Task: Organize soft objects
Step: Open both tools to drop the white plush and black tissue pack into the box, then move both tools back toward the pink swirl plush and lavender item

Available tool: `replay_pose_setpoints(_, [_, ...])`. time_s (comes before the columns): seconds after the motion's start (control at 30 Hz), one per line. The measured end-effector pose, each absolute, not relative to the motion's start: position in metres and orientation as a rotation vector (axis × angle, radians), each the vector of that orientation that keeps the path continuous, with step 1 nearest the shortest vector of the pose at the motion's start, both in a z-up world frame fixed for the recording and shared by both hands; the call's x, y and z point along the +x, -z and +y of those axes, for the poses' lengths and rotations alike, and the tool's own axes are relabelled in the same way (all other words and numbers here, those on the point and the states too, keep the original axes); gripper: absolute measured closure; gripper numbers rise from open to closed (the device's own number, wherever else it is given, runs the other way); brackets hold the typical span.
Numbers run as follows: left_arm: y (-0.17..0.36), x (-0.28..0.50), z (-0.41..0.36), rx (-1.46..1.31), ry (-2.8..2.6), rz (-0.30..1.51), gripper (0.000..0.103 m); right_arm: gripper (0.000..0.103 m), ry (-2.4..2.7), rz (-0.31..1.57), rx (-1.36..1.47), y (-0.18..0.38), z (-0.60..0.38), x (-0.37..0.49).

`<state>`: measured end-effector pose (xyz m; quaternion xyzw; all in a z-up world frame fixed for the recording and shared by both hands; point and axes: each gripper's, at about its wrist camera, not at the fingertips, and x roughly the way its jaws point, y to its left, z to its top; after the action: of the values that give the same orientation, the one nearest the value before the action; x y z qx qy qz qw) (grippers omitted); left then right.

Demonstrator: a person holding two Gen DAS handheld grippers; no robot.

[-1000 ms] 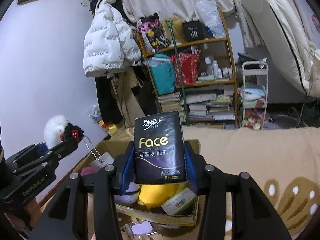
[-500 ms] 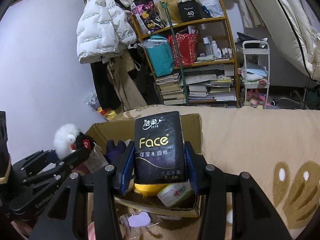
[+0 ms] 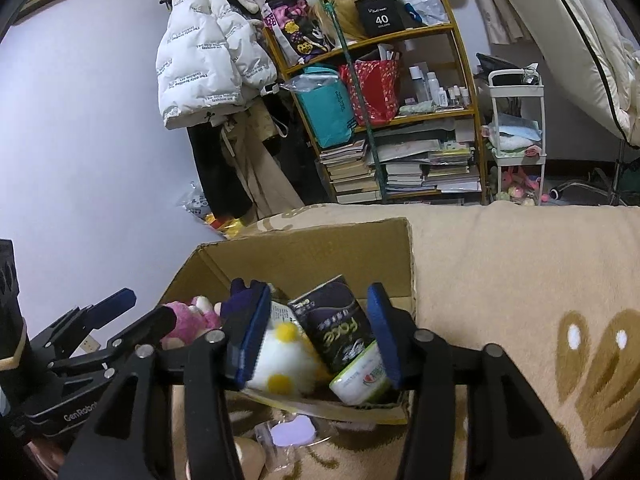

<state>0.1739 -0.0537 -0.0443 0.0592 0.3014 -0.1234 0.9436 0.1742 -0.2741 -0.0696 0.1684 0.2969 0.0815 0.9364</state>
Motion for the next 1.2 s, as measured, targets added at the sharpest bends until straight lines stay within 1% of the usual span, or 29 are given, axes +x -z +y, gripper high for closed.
replay_pose_setpoints(0.03, [0.043, 0.171, -0.052, 0.118, 0.251, 0.616, 0.026, 0.037, -0.164, 0.600, 0.343, 0.068, -0.274, 0.172])
replay_pose_setpoints(0.1, [0.043, 0.166, -0.050, 0.119, 0.249, 0.624, 0.024, 0.036, -0.160, 0.590, 0.337, 0.064, -0.273, 0.166])
replay_pose_setpoints(0.17, [0.042, 0.160, -0.049, 0.123, 0.248, 0.628, 0.023, 0.031, -0.158, 0.588, 0.333, 0.060, -0.273, 0.161])
replay_pose_setpoints(0.2, [0.042, 0.157, -0.049, 0.127, 0.247, 0.630, 0.020, 0.023, -0.159, 0.588, 0.335, 0.059, -0.273, 0.159])
replay_pose_setpoints(0.23, [0.041, 0.152, -0.049, 0.132, 0.244, 0.625, 0.019, 0.018, -0.156, 0.582, 0.337, 0.057, -0.273, 0.154])
replay_pose_setpoints(0.33, [0.038, 0.137, -0.051, 0.152, 0.236, 0.606, 0.018, 0.013, -0.150, 0.570, 0.338, 0.052, -0.273, 0.143])
replay_pose_setpoints(0.4, [0.036, 0.128, -0.052, 0.163, 0.239, 0.607, 0.014, 0.012, -0.152, 0.574, 0.338, 0.049, -0.273, 0.137])
replay_pose_setpoints(0.53, [0.033, 0.112, -0.049, 0.155, 0.245, 0.617, 0.011, 0.010, -0.154, 0.575, 0.336, 0.042, -0.273, 0.124])
replay_pose_setpoints(0.57, [0.032, 0.108, -0.048, 0.149, 0.246, 0.621, 0.011, 0.008, -0.155, 0.576, 0.335, 0.041, -0.274, 0.120])
replay_pose_setpoints(0.6, [0.031, 0.104, -0.047, 0.148, 0.242, 0.619, 0.011, 0.002, -0.151, 0.576, 0.332, 0.040, -0.273, 0.115])
replay_pose_setpoints(0.63, [0.030, 0.102, -0.047, 0.150, 0.241, 0.619, 0.011, 0.000, -0.145, 0.572, 0.328, 0.039, -0.273, 0.111])
replay_pose_setpoints(1.2, [0.024, 0.060, -0.026, 0.119, 0.219, 0.643, 0.009, 0.000, -0.132, 0.578, 0.251, 0.029, -0.255, 0.066])
